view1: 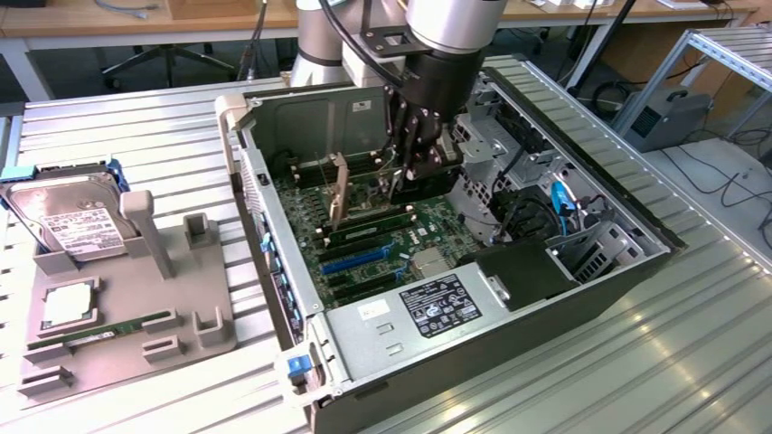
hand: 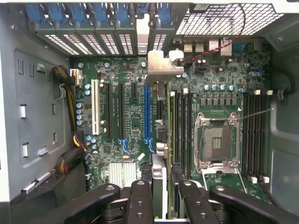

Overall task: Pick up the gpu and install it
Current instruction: 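Insert the gpu into the slot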

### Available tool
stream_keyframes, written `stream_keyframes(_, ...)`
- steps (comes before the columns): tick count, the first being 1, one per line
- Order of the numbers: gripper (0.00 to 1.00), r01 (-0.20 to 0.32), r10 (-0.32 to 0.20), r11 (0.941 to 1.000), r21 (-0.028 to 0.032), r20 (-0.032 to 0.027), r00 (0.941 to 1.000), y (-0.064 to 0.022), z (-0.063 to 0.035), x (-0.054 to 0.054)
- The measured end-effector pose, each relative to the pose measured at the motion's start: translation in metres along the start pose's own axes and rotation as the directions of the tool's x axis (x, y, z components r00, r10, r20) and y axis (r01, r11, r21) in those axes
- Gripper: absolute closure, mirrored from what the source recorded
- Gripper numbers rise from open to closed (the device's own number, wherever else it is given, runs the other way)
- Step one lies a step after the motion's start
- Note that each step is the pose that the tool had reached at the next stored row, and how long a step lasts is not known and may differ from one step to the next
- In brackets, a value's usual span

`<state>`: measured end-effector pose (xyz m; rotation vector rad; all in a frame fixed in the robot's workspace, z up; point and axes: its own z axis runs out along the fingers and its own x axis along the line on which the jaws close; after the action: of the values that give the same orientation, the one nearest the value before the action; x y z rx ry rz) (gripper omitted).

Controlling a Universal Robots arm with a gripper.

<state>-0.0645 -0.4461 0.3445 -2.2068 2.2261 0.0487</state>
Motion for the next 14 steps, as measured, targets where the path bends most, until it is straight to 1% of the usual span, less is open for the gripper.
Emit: stream_keyframes(14,0.73,0.0,0.0,1.0,0.0,0.0,1.0,-0.0001,0.0023,0.003)
